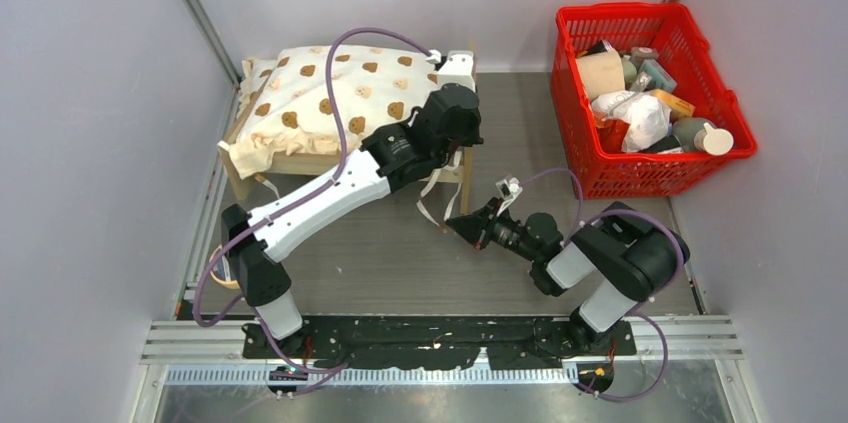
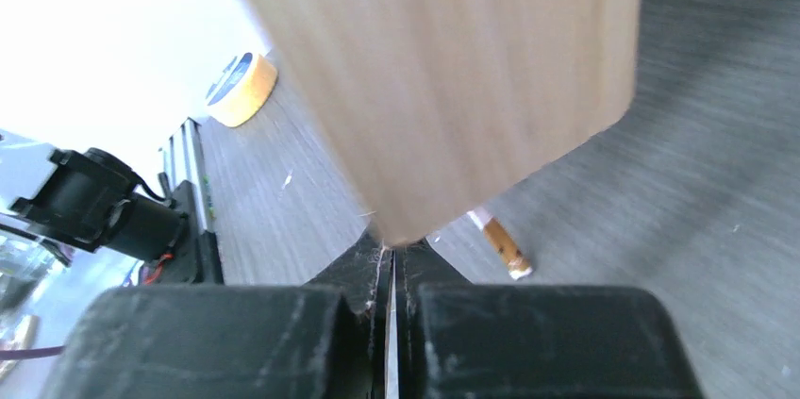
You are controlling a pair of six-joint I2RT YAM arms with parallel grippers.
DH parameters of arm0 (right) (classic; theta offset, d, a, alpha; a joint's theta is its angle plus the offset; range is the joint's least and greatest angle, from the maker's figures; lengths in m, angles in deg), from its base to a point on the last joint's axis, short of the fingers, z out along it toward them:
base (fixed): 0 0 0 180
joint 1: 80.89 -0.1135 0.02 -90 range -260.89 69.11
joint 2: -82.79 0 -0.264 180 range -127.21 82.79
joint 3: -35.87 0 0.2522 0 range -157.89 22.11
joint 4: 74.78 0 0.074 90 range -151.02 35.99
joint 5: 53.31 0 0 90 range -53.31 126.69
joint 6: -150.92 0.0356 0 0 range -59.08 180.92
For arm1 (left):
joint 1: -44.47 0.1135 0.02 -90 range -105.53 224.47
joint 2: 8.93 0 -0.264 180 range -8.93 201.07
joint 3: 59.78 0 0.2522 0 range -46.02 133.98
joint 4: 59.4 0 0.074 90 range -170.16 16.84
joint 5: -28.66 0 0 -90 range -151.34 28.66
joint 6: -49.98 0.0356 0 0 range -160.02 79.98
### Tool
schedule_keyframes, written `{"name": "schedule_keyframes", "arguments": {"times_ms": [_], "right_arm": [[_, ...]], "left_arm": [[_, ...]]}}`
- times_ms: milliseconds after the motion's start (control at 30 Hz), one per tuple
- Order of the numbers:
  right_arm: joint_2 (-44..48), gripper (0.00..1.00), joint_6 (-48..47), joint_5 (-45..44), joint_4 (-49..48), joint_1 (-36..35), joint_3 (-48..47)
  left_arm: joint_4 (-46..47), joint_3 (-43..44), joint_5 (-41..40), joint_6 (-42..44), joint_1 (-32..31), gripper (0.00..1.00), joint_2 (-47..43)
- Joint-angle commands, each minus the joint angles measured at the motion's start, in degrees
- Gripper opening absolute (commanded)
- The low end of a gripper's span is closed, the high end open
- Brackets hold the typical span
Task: Set up the pet bed
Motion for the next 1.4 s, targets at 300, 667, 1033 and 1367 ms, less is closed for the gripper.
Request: {"name": "schedule_keyframes", "arguments": {"times_ms": [300,667,1033,1367], "right_arm": [[11.73,0.05,5.15,-14.17,2.58,-9.58,9.02],[37.33,0.05,-1.96,-25.03,42.36,-16.51,9.44],[38.88,0.05,0.79,-25.37,55.28,-21.71,7.72],[44.96,0.05,3.53,-28.36,57.37,-23.59,9.10]], "left_arm": [[16.22,-1.09,-0.56,-1.00,0.07,0.00,-0.34],[20.16,-9.28,0.75,-2.04,0.03,0.00,-0.11],[26.80,-16.10,2.76,-2.23,0.03,0.00,0.99],[24.04,-21.81,7.06,1.86,-0.09,0.50,-4.72]]}}
